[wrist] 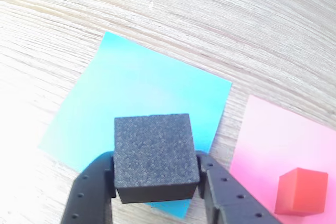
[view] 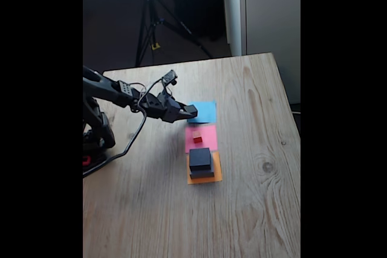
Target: Tower of hanoi
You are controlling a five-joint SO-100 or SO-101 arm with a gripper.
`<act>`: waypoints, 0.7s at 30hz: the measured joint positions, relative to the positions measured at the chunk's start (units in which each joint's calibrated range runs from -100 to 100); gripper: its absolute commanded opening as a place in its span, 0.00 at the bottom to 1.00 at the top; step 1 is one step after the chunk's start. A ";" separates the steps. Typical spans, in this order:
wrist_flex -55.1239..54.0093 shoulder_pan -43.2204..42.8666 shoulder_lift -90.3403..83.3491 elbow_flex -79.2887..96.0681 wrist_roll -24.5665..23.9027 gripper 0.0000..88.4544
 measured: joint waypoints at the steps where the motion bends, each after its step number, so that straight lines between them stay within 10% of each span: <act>1: -1.12 -0.41 1.20 -0.52 0.00 0.05; 21: -9.05 -1.76 15.39 -8.34 0.00 0.15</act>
